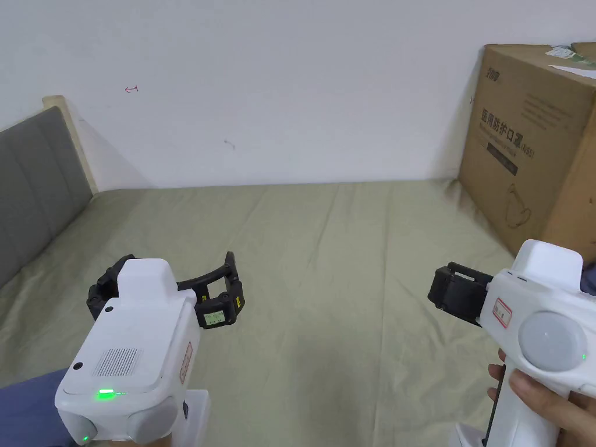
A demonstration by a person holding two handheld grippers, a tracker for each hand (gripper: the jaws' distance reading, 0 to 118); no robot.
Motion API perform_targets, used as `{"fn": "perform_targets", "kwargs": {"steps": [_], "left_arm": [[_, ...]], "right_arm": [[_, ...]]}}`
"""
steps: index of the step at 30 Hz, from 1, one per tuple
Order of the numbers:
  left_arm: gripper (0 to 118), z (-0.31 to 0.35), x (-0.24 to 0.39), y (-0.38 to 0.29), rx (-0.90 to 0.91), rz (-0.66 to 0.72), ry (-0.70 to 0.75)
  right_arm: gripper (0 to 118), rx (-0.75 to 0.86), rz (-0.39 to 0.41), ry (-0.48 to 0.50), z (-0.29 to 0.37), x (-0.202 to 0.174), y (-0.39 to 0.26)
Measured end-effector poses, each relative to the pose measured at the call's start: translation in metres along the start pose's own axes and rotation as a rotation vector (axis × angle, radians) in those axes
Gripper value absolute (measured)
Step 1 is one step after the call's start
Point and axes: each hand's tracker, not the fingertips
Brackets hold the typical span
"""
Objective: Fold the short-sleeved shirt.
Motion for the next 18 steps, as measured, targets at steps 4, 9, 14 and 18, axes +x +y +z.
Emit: {"fn": "perform_targets", "kwargs": {"steps": [4, 9, 14, 18], "left_arm": [[118, -0.0017, 0.0018, -0.0006, -0.002, -0.003, -0.003], [118, -0.0032, 0.0041, -0.0015, 0.0, -0.007, -0.005], [118, -0.0031, 0.0052, -0.0008, 0.005, -0.013, -0.007], [118, -0.0031, 0.0033, -0.0008, 0.007, -0.006, -0.005]], "right_arm": [[118, -0.083, 0.046, 0.052, -0.0013, 0.0004, 0.0077], [118, -0.064, 0.063, 0.052, 0.0018, -0.0038, 0.0056], [116, -0.04, 0.115, 0.063, 0.0016, -0.0063, 0.003], [116, -0.054, 0.092, 0.086, -0.0039, -0.0033, 0.0029]]}}
